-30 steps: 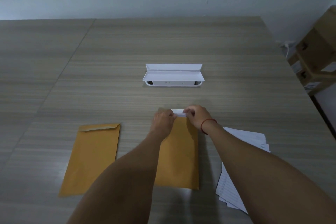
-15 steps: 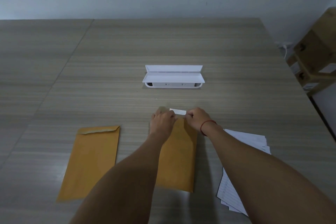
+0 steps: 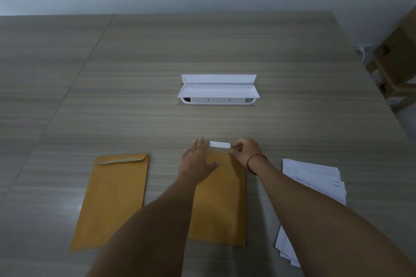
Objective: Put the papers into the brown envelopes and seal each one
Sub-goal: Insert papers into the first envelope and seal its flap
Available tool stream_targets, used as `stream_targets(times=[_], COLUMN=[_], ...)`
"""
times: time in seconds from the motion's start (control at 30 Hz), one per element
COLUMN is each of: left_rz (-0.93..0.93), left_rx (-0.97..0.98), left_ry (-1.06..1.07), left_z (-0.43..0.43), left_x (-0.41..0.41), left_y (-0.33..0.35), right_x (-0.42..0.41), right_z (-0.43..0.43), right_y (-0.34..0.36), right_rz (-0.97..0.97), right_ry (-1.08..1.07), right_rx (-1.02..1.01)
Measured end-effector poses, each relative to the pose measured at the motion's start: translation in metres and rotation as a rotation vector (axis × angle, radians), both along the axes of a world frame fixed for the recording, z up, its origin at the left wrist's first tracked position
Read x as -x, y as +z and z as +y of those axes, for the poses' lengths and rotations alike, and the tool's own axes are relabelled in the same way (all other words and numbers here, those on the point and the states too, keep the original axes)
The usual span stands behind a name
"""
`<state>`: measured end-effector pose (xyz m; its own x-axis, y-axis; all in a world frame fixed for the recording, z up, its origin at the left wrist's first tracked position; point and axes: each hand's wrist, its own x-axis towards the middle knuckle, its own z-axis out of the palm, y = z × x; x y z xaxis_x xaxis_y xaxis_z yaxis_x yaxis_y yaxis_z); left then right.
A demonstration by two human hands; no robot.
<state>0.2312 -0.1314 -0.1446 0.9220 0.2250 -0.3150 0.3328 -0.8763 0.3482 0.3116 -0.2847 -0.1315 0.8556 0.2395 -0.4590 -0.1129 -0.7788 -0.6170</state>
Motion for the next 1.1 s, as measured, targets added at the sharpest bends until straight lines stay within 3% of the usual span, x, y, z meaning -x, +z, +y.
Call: stream_targets(times=[0.23, 0.7, 1.1], left_rz=[0.020, 0.033, 0.047], left_rx=[-0.053, -0.033, -0.031], left_ry=[0.035, 0.062, 0.071], left_z=[-0.006, -0.005, -0.007], left_x=[0.003, -0.001, -0.002], left_y=[-0.006, 0.005, 0.010], right_x=[-0.005, -0.001, -0.004], right_z=[0.012, 0.028, 0.040], right_y=[-0.004, 0.000, 0.003], right_rz=[0.006, -0.101, 0.005], right_ry=[-0.107, -0.217, -0.300], right_rx=[-0.018, 0.134, 0.231])
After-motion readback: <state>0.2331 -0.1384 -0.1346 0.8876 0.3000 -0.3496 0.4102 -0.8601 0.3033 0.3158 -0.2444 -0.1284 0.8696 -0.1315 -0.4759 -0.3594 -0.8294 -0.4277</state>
